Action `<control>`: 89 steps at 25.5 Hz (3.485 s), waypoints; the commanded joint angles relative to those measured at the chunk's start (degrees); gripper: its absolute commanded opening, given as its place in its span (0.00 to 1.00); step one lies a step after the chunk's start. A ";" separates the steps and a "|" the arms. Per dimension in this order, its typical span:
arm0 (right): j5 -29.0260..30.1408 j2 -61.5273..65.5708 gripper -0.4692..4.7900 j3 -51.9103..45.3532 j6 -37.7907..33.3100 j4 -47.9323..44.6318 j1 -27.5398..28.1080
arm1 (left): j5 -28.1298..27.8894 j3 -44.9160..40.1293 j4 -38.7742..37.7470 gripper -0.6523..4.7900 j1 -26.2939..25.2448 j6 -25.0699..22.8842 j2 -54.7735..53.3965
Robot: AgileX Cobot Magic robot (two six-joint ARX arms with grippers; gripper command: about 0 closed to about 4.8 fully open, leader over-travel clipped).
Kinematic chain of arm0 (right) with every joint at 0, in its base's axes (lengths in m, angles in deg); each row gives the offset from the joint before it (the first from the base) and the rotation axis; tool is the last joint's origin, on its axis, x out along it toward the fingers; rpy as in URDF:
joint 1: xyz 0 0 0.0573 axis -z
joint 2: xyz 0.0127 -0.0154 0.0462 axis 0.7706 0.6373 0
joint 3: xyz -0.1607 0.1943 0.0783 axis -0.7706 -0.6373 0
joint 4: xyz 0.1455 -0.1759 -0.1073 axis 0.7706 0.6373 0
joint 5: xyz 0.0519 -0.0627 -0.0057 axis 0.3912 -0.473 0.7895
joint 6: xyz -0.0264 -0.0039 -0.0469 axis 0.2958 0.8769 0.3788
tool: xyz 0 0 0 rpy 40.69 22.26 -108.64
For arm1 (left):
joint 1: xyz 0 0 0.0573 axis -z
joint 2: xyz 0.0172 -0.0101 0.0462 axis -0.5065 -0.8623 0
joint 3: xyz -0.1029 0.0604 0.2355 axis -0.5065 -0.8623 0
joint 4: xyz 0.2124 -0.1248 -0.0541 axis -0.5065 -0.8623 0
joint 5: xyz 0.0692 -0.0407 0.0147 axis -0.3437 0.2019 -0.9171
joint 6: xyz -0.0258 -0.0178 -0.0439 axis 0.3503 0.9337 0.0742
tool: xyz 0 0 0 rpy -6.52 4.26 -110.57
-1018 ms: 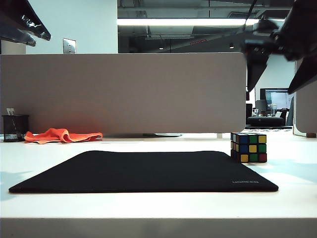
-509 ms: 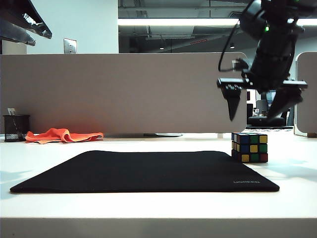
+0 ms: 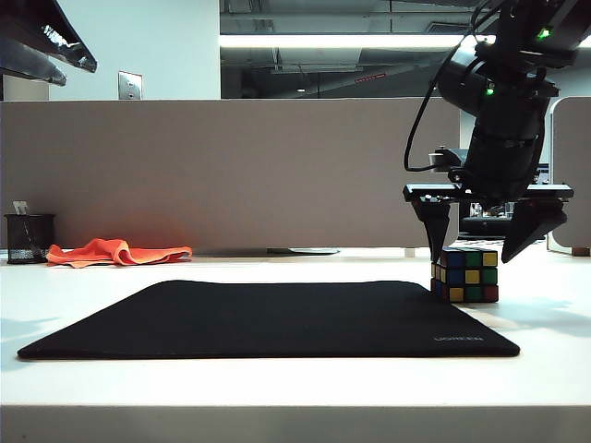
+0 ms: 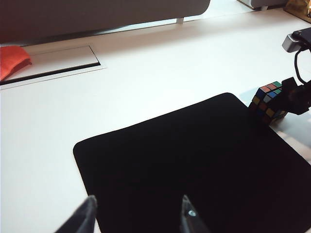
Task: Pick up the cube on the right side of the mouse pad, then place it in the center of the mouse pad.
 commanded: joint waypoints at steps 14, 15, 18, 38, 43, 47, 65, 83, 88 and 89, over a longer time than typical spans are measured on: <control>-0.13 -5.95 0.66 0.70 0.22 1.22 -0.02 | 0.17 0.31 0.26 0.52 -0.04 0.31 0.11; -0.07 -7.39 0.66 0.70 0.22 1.20 -0.02 | 0.17 0.31 0.26 0.52 -0.04 0.31 0.11; 2.34 -13.20 0.60 0.70 0.17 -0.07 -0.20 | 0.17 0.31 0.26 0.52 -0.04 0.31 0.11; 5.81 -3.08 0.62 4.83 0.70 -6.71 -19.08 | 0.17 0.31 0.26 0.52 -0.04 0.31 0.11; 6.01 1.84 0.62 4.83 0.68 -6.67 -19.32 | 0.17 0.31 0.26 0.52 -0.04 0.31 0.11; 6.12 4.07 0.71 4.83 1.64 -6.47 -19.37 | 0.15 0.31 0.26 0.52 -0.04 0.28 0.11; 3.98 -6.97 0.35 4.87 1.77 -6.05 -18.08 | -0.02 0.33 0.76 0.39 -0.04 -0.11 0.52; -4.63 -52.72 0.10 -23.26 9.14 -11.67 -7.82 | -11.52 -4.74 -5.25 0.16 -0.02 4.09 17.66; -8.44 -62.05 0.11 -32.17 11.82 -16.46 -7.78 | -12.59 -11.69 -4.50 0.16 0.00 6.38 23.76; -9.49 -63.43 0.11 -33.77 13.57 -17.03 -7.74 | -12.98 -12.83 -4.11 0.16 0.00 6.34 24.68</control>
